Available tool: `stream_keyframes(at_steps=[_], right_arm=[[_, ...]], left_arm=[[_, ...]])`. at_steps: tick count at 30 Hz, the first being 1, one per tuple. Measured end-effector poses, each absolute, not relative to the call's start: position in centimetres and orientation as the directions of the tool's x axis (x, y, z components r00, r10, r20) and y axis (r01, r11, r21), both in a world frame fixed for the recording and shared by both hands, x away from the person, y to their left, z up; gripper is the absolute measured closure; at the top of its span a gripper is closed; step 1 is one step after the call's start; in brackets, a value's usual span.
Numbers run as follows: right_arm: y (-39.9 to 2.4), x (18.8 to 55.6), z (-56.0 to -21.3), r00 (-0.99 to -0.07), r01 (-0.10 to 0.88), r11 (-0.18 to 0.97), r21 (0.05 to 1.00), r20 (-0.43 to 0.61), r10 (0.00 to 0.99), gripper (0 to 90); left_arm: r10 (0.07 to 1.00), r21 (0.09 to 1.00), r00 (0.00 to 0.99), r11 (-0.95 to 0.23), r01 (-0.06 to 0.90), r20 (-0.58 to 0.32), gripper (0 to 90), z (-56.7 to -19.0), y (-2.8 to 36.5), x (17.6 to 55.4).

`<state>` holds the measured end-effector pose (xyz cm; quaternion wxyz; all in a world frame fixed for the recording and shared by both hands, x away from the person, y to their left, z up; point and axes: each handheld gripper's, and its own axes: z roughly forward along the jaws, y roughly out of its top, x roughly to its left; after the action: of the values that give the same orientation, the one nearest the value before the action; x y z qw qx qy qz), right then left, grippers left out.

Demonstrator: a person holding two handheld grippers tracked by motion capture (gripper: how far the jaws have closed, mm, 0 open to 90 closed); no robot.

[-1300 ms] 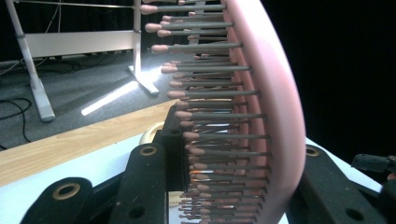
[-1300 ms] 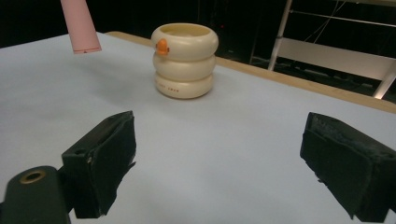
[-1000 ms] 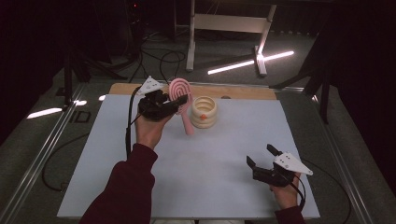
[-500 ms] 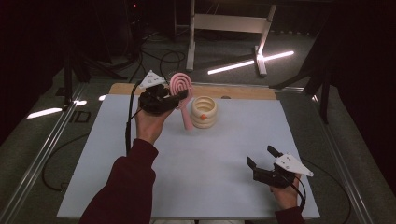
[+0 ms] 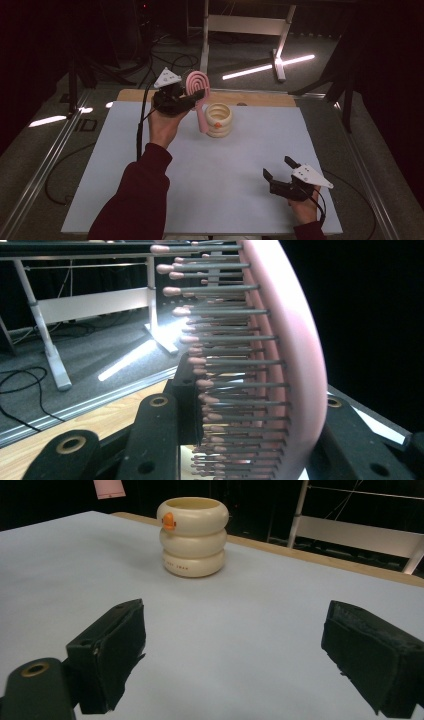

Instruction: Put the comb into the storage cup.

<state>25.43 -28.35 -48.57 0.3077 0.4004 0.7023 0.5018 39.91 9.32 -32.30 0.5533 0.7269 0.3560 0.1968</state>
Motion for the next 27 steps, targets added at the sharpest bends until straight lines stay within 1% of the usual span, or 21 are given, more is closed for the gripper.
stream_keyframes(at_steps=[8,14,27], right_arm=[[-28.3,25.5,-48.7,-0.492,0.255,0.178,0.951,-0.031,0.87,10.5],[-28.4,25.5,-48.7,-0.491,0.257,0.176,0.95,-0.028,0.871,10.5],[-28.3,25.4,-48.7,-0.49,0.26,0.178,0.949,-0.029,0.871,10.6]], left_arm=[[0.727,0.948,0.676,-0.116,0.297,-0.123,63.8,-32.6,8.6,40.3],[0.729,0.951,0.675,-0.113,0.288,-0.118,63.8,-32.5,8.3,40.5],[0.746,0.955,0.654,-0.084,0.283,-0.128,63.8,-32.3,8.5,41.1]])
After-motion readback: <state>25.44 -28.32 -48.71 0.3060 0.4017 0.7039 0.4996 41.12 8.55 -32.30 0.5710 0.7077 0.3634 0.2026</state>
